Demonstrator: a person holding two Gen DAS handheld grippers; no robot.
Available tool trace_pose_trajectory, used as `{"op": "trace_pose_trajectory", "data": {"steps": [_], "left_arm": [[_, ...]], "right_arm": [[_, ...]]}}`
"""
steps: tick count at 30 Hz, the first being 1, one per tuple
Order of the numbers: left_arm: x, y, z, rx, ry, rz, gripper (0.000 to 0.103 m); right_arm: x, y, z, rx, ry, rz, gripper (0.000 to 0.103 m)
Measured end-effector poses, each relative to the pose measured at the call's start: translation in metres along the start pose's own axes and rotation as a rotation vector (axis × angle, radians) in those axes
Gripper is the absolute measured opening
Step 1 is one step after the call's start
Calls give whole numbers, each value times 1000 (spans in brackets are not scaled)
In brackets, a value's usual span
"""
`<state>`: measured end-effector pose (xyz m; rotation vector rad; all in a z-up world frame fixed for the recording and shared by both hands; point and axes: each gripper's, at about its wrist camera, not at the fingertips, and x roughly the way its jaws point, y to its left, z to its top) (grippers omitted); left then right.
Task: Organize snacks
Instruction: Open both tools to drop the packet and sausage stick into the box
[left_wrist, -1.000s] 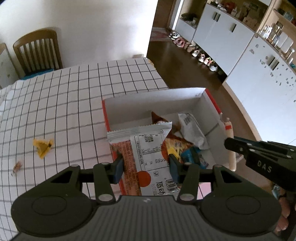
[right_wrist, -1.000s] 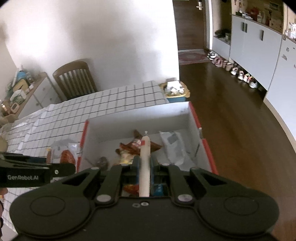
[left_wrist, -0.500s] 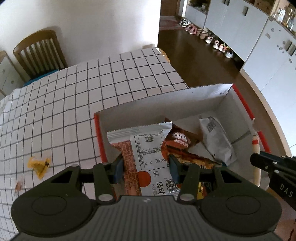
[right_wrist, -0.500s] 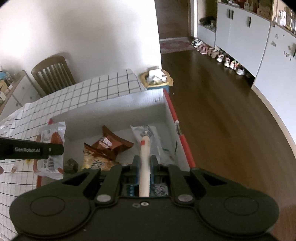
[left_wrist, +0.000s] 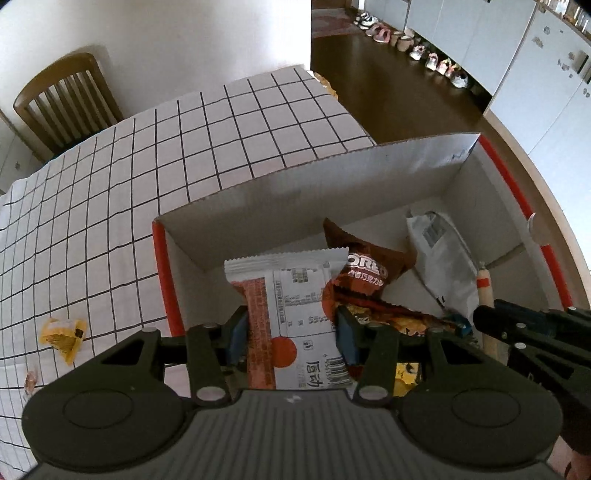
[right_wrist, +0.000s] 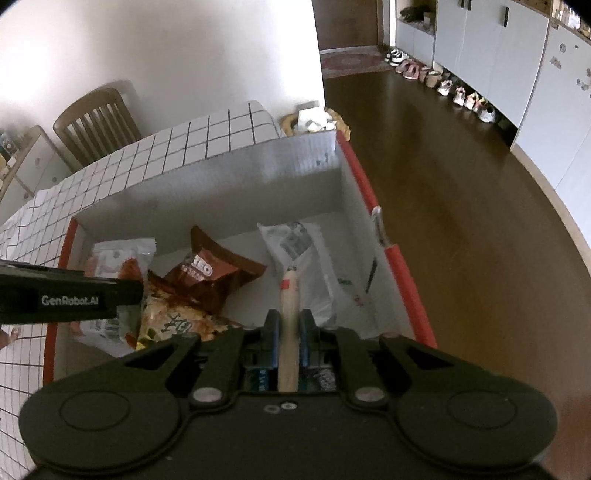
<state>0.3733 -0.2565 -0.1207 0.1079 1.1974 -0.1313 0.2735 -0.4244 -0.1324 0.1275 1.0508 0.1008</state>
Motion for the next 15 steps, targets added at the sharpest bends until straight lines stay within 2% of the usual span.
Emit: {"op": "trace_pose_trajectory", "data": {"steps": [3, 9, 15], "left_arm": [[2, 0, -1, -6, 4, 2, 49], [-3, 1, -5, -2, -6, 6, 49], [-11, 8, -11, -41, -5, -19, 51]], "right_arm": [[3, 0, -1, 1, 11, 1, 10], [2, 0, -1, -6, 25, 11, 17], [-9, 2, -4, -21, 15, 27, 22]]}}
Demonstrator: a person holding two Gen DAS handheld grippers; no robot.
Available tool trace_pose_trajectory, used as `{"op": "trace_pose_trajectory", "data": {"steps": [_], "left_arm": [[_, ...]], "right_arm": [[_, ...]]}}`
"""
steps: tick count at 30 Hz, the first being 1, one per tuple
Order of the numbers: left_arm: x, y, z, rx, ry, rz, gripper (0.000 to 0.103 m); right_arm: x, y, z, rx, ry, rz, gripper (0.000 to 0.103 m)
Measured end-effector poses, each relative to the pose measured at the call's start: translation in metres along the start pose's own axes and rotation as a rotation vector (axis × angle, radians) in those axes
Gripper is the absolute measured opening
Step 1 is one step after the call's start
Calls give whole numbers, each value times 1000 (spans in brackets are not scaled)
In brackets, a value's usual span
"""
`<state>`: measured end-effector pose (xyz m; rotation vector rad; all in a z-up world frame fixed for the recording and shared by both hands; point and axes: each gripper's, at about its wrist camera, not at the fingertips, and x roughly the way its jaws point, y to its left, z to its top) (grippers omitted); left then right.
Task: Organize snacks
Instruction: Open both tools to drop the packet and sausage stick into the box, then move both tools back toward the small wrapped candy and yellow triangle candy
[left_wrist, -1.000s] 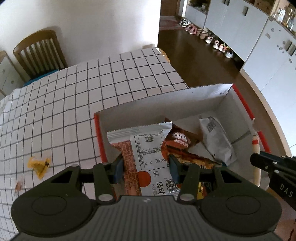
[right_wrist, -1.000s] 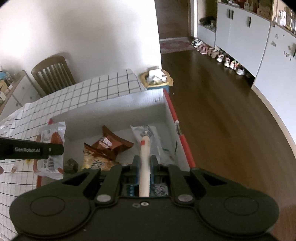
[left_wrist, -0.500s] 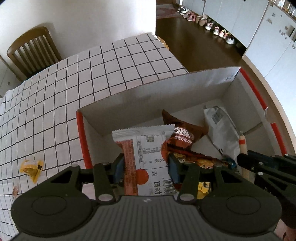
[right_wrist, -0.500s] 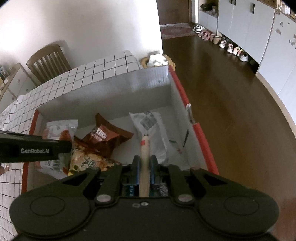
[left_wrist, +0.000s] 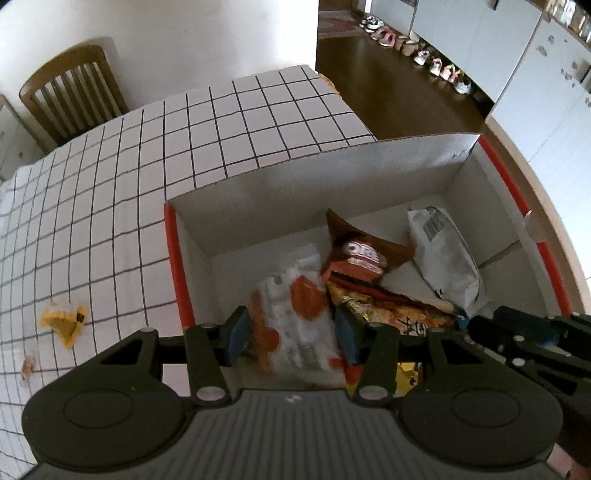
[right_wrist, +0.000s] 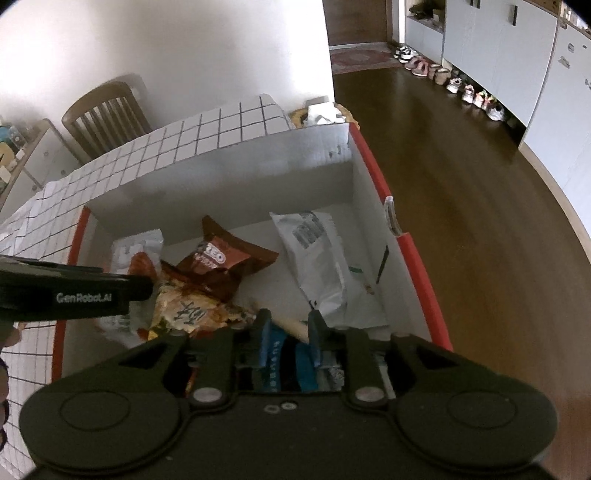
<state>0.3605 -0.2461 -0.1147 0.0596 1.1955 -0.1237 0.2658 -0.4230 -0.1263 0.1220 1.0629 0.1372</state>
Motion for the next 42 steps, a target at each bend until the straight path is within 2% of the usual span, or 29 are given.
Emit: {"op": "trace_pose_trajectory", "data": {"steps": [4, 5, 6, 8, 15, 20, 26, 28, 42], "left_arm": [[-13, 1, -6, 5, -22, -9, 52], [-16, 1, -8, 4, -29, -15, 54], [-21, 2, -10, 2, -39, -24, 61], [-30, 3, -15, -3, -60, -35, 66], [-56, 9, -30, -9, -96, -59, 66], [-73, 14, -43, -5, -122, -63, 66], [-96, 23, -60, -1, -161, -83, 66], [-103, 27, -67, -3, -172, -89, 66], [-145, 88, -108, -45, -229, -138, 66]], "right_arm": [[-9, 4, -3, -14, -8, 11, 27], [-11, 4, -4, -17, -12, 14, 29], [-14, 5, -5, -20, -16, 17, 31], [-21, 7, -6, -26, -26, 22, 35], [-46, 18, -11, -58, -60, 45, 44], [-63, 28, -16, -81, -86, 57, 60], [-83, 41, -24, -112, -118, 69, 64], [-90, 45, -26, -119, -125, 77, 69], [-123, 80, -41, -152, -165, 122, 87]]}}
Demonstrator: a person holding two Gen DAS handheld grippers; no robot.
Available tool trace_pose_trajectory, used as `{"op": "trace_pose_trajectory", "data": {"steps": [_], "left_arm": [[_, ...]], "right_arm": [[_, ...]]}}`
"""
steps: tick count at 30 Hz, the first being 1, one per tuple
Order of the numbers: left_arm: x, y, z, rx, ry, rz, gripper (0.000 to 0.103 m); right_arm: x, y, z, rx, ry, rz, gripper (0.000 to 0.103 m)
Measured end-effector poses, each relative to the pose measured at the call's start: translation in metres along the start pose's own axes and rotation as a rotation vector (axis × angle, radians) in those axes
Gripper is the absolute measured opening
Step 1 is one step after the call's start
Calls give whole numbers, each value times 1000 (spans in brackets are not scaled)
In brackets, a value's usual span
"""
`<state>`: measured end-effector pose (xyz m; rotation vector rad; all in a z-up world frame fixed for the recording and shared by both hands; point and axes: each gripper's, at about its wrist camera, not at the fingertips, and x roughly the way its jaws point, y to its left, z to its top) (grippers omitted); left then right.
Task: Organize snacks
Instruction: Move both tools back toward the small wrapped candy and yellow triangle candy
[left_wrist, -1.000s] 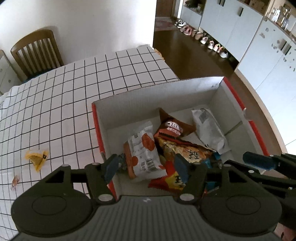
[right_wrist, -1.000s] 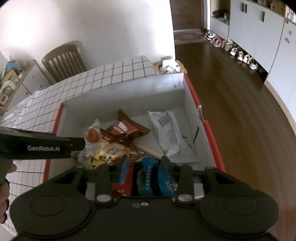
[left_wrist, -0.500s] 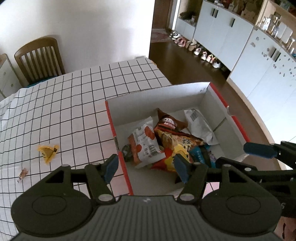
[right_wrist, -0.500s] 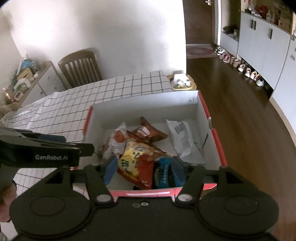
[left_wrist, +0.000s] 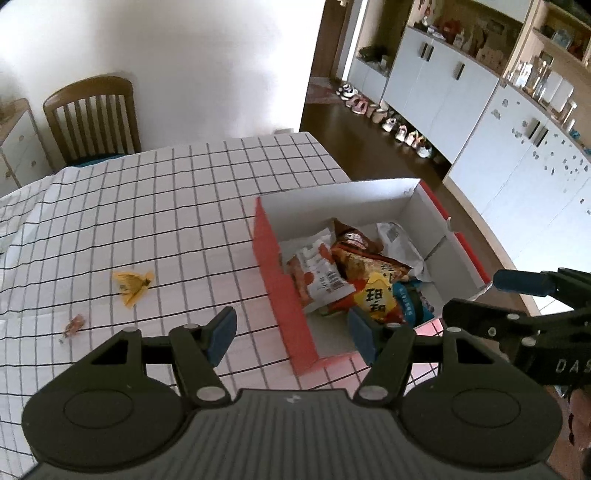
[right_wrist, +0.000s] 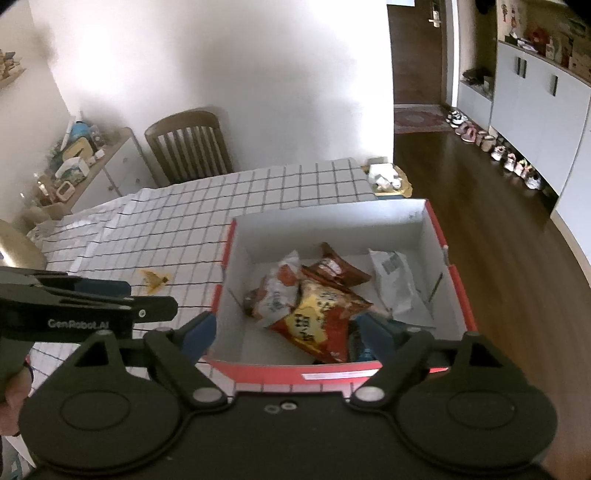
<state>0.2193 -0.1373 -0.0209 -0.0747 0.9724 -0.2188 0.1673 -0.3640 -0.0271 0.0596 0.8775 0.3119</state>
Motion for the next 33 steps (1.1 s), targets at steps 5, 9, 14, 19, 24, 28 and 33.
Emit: {"op": "trace_pose_trajectory", "data": {"steps": [5, 9, 14, 19, 24, 28, 33], "left_arm": [[-21, 30, -10, -36, -29, 2, 82], [-35, 55, -17, -48, -41, 2, 82], [-47, 89, -24, -71, -49, -2, 86], [-53, 128, -31, -114, -64, -6, 101], [-51, 171, -36, -165, -69, 37, 101], [-46, 213, -43, -241, -71, 75, 101], [-35, 257, -46, -299, -68, 135, 101]], "right_arm": [[-3, 23, 2, -22, -10, 13, 92], [-3, 45, 4, -44, -17, 35, 93], [3, 76, 7, -73, -13, 62, 98], [16, 107, 11, -98, 8, 79, 100], [30, 134, 14, -118, 24, 87, 101], [46, 153, 18, -126, 42, 80, 101], [73, 176, 23, -135, 67, 60, 101]]}}
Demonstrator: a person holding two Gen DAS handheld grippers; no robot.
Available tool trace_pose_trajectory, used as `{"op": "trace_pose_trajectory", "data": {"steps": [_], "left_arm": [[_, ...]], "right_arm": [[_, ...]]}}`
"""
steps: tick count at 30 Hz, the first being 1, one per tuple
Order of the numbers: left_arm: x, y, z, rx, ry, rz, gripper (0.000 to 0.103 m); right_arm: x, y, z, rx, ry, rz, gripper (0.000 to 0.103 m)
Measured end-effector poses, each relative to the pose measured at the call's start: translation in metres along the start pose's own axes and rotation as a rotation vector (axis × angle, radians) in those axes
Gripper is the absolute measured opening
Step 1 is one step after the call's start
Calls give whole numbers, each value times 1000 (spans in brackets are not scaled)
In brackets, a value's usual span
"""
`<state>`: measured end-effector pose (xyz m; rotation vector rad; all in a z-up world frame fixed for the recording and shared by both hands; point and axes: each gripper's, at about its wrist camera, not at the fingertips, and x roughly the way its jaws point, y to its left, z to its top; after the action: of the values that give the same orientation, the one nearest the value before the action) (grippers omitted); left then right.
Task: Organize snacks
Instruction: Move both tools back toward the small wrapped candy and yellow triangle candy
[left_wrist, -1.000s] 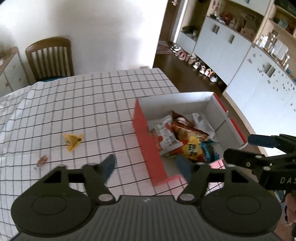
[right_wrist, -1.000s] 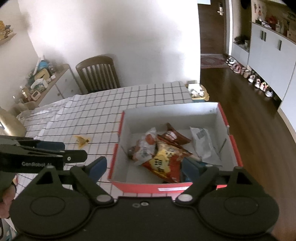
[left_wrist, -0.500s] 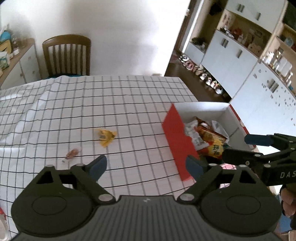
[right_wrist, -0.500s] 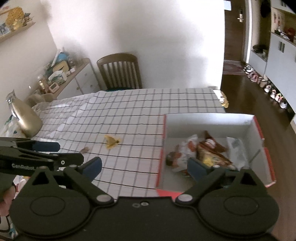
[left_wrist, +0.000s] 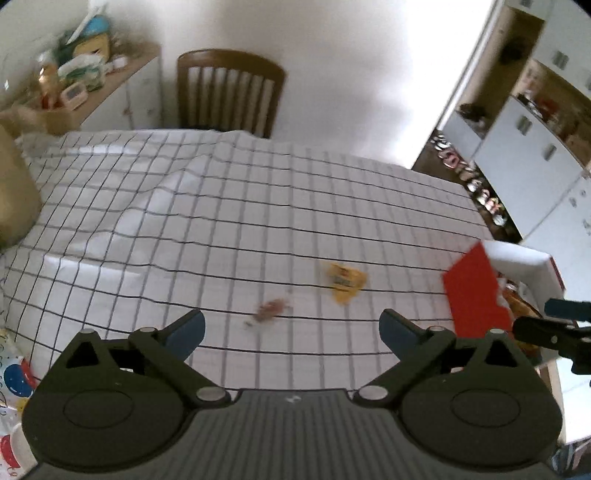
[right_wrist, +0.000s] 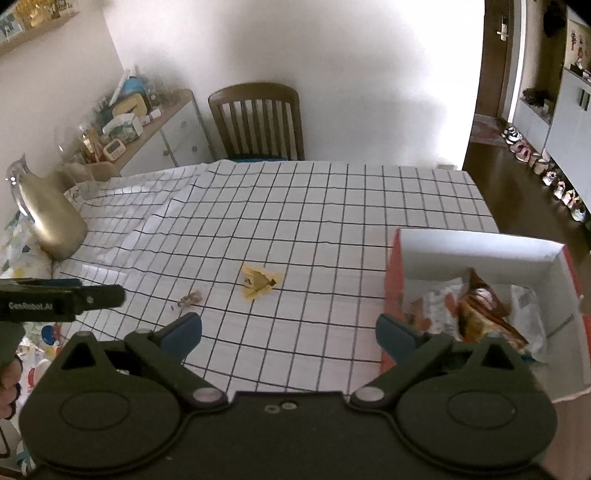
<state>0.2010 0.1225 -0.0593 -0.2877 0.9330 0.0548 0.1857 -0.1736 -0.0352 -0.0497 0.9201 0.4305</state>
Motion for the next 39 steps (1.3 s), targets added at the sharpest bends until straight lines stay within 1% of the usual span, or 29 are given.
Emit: {"op": "trace_pose_trajectory", "data": {"steps": [2, 6, 10, 13, 17, 24, 30, 35, 37, 39], "left_arm": [[10, 13, 5, -17, 10, -1, 101], [30, 27, 10, -16, 31, 23, 101], [57, 37, 8, 5, 59, 46, 101], [74, 41, 8, 29, 77, 42, 101], [93, 41, 8, 84, 98, 46, 101], [131, 39, 5, 130, 153, 34, 101], [150, 36, 3, 135, 160, 12, 101], [157, 28, 1, 185, 141, -18, 100], [158, 27, 1, 183, 134, -38, 97], [162, 25, 0, 186, 142, -52, 88]], "right_arm": [[14, 8, 5, -3, 16, -10, 101], [40, 23, 14, -5, 37, -20, 101], [68, 32, 23, 17, 62, -28, 100], [89, 38, 26, 22, 79, -39, 100], [113, 40, 29, 42, 101, -64, 98], [157, 38, 33, 118, 146, -72, 93], [189, 37, 38, 166, 193, -86, 87], [210, 42, 38, 164, 227, -93, 82], [216, 43, 38, 169, 237, -92, 80], [223, 45, 38, 172, 245, -96, 79]]}}
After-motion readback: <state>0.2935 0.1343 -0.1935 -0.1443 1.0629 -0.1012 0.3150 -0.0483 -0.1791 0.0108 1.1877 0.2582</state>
